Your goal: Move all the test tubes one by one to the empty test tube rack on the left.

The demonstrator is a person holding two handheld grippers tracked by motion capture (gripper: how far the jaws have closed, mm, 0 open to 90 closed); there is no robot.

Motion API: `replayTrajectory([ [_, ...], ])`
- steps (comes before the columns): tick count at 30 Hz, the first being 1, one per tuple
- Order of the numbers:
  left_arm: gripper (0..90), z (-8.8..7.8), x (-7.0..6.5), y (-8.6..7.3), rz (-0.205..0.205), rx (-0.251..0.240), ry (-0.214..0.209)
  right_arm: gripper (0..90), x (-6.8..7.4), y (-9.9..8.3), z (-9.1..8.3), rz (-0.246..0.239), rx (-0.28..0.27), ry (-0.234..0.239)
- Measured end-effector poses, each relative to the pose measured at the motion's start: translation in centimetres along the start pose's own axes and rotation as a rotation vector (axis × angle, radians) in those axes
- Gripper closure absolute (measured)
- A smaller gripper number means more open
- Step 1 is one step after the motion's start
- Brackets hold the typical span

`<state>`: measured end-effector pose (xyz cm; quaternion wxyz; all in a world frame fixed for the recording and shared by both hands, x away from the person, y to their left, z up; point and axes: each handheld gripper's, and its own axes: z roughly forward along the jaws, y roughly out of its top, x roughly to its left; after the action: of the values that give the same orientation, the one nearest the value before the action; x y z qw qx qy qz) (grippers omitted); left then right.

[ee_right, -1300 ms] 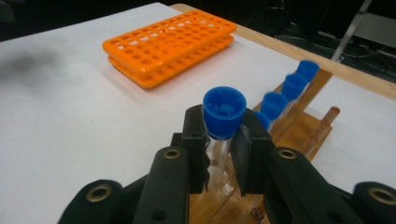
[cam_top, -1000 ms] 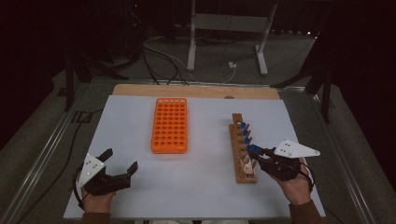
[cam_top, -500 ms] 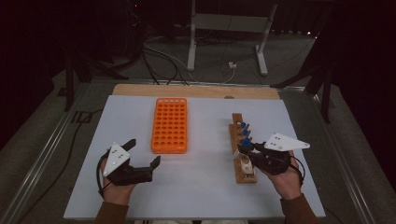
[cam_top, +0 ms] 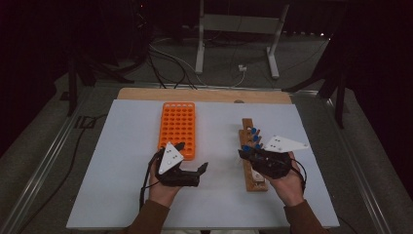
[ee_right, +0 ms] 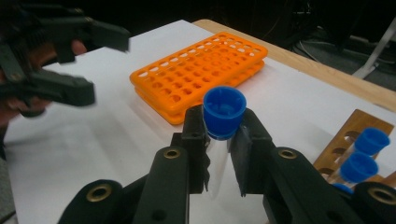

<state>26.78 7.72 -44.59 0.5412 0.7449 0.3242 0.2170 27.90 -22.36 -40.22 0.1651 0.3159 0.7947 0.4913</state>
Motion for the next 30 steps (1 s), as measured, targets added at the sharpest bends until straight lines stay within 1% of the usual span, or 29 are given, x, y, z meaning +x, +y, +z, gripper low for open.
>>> replayTrajectory([
  [1, 4.1, 0.4, -0.3, 0.1, -0.002, -0.002, -0.005, 77.1, 0.0, 0.0, 0.1, 0.003, -0.002, 0.0],
  [2, 4.6, 1.3, -0.8, 0.1, -0.002, -0.004, -0.016, 77.1, 0.1, 0.0, 0.2, 0.008, -0.002, 0.0],
  [3, 5.3, 1.3, -0.8, 0.1, -0.002, -0.004, -0.016, 77.1, 0.1, 0.0, 0.3, 0.014, -0.002, 0.001],
  [4, 6.4, 1.7, -1.1, 0.2, 0.002, 0.0, -0.021, 77.1, 0.2, 0.0, 0.4, 0.014, 0.0, 0.002],
  [6, 9.1, 2.4, -1.7, 0.3, -0.001, 0.006, -0.044, 77.1, 0.2, 0.0, 0.4, 0.015, 0.001, 0.006],
  [7, 11.3, 2.8, -2.0, 0.3, -0.001, 0.007, -0.053, 77.1, 0.3, -0.1, 0.5, 0.018, 0.001, 0.006],
  [8, 14.3, 3.4, -2.7, 0.4, 0.009, 0.015, -0.076, 77.1, 0.3, -0.1, 0.5, 0.021, 0.0, 0.008],
  [9, 16.6, 3.8, -3.0, 0.4, 0.013, 0.02, -0.088, 77.1, 0.3, -0.1, 0.5, 0.024, -0.001, 0.011],
  [10, 17.4, 4.2, -3.4, 0.5, 0.013, 0.024, -0.091, 77.1, 0.3, -0.2, 0.6, 0.027, -0.002, 0.012],
  [11, 20.3, 4.2, -3.4, 0.5, 0.013, 0.024, -0.091, 77.1, 0.3, -0.2, 0.6, 0.029, -0.001, 0.014],
  [12, 23.9, 4.8, -4.0, 0.6, 0.025, 0.035, -0.095, 77.1, 0.4, -0.2, 0.7, 0.029, -0.001, 0.017],
  [13, 27.0, 4.8, -4.0, 0.6, 0.025, 0.035, -0.095, 77.1, 0.5, -0.3, 0.8, 0.029, 0.0, 0.019],
  [14, 31.5, 5.3, -4.5, 0.7, 0.031, 0.035, -0.11, 77.1, 0.6, -0.3, 0.9, 0.029, 0.003, 0.022],
  [15, 36.3, 5.5, -4.6, 0.8, 0.033, 0.036, -0.124, 77.1, 0.7, -0.3, 1.0, 0.027, 0.003, 0.024],
  [16, 40.7, 5.5, -4.6, 0.8, 0.033, 0.036, -0.124, 77.1, 0.7, -0.3, 1.0, 0.027, 0.002, 0.026],
  [17, 40.7, 5.7, -4.8, 0.8, 0.037, 0.036, -0.137, 77.1, 0.7, -0.3, 1.0, 0.027, 0.002, 0.026],
  [19, 47.4, 5.9, -5.1, 0.9, 0.052, 0.039, -0.152, 77.1, 0.8, -0.3, 1.1, 0.027, 0.002, 0.03],
  [20, 53.7, 6.1, -5.3, 0.9, 0.06, 0.037, -0.163, 77.1, 0.8, -0.3, 1.1, 0.029, 0.001, 0.03],
  [21, 57.2, 6.1, -5.3, 0.9, 0.06, 0.037, -0.163, 77.1, 0.8, -0.3, 1.1, 0.03, 0.001, 0.032],
  [22, 57.2, 6.1, -5.4, 0.9, 0.061, 0.035, -0.17, 77.1, 0.8, -0.3, 1.1, 0.03, 0.001, 0.032],
  [24, 61.8, 6.1, -5.5, 0.9, 0.062, 0.035, -0.181, 77.1, 0.8, -0.3, 1.1, 0.032, 0.004, 0.034],
  [25, 65.6, 6.1, -5.5, 0.9, 0.064, 0.037, -0.187, 77.1, 0.8, -0.3, 1.1, 0.034, 0.005, 0.037],
  [26, 65.6, 6.2, -5.5, 0.9, 0.066, 0.038, -0.192, 77.1, 0.8, -0.3, 1.1, 0.034, 0.005, 0.037],
  [28, 68.5, 6.2, -5.5, 0.9, 0.071, 0.037, -0.198, 77.1, 0.9, -0.4, 1.3, 0.034, 0.008, 0.04],
  [30, 74.8, 6.1, -5.5, 0.9, 0.076, 0.037, -0.205, 77.1, 1.0, -0.4, 1.4, 0.035, 0.011, 0.044],
])
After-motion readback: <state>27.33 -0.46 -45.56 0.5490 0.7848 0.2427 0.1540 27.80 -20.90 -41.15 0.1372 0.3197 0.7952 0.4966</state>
